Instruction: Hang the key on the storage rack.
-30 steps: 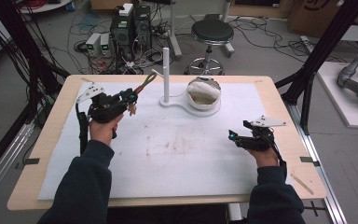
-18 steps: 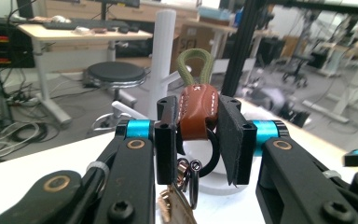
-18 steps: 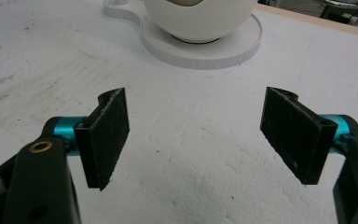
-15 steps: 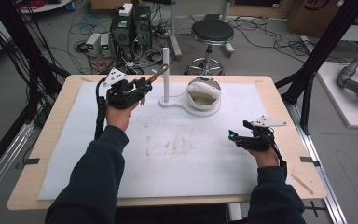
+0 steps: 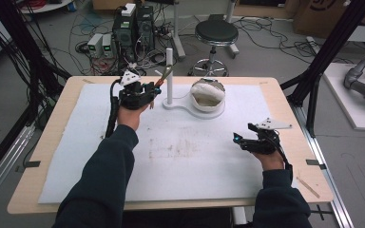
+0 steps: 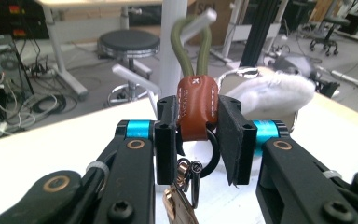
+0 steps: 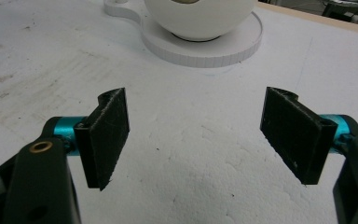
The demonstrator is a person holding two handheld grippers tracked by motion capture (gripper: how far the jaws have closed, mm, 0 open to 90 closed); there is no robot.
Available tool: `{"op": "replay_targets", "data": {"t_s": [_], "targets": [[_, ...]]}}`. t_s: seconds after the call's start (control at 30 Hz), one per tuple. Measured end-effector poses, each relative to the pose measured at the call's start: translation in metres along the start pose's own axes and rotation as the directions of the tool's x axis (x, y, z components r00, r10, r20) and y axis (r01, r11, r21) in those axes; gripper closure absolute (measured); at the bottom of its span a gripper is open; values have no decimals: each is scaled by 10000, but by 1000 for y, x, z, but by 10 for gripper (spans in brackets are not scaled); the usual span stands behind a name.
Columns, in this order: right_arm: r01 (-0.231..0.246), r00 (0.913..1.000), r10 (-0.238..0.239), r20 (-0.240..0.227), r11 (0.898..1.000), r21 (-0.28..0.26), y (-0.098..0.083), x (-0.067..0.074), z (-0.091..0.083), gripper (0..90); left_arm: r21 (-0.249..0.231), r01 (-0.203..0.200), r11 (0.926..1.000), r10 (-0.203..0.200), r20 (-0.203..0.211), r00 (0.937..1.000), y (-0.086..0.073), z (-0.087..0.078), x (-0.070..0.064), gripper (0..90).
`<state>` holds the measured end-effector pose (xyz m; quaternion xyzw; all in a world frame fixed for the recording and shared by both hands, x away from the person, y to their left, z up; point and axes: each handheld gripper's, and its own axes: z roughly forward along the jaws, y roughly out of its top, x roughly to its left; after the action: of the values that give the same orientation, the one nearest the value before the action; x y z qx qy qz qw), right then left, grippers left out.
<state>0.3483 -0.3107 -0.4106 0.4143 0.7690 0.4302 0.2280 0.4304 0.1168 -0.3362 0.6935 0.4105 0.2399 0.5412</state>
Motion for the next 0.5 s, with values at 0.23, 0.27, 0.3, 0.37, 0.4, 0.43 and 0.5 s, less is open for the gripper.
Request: {"op": "replay_targets", "data": {"t_s": [0.23,0.27,0.3,0.37,0.4,0.43,0.5], "targets": [[-60,10000,60,-16,10000,-7,-1,0,-1,241,710,243,9972,-244,12,9997,-11,13,1,671],[-39,10000,39,-18,10000,-5,-1,0,-1,241,795,341,9963,-346,42,9994,-12,14,2,661],[-53,10000,53,-23,10000,3,-2,0,-2,241,795,341,9963,-346,42,9994,-12,14,2,617],[-53,10000,53,15,10000,-13,-2,-1,-2,241,952,755,9926,-774,167,9969,-18,14,7,509],[-72,10000,72,4,10000,-16,-2,-1,-3,241,901,859,9922,-875,138,9961,-20,13,9,510],[-73,10000,73,1,10000,-21,-3,-1,-3,241,885,967,9914,-982,123,9951,-23,11,12,505],[-82,10000,82,22,10000,-40,-3,-1,-4,241,923,1091,9897,-1108,134,9938,-26,9,15,461]]}}
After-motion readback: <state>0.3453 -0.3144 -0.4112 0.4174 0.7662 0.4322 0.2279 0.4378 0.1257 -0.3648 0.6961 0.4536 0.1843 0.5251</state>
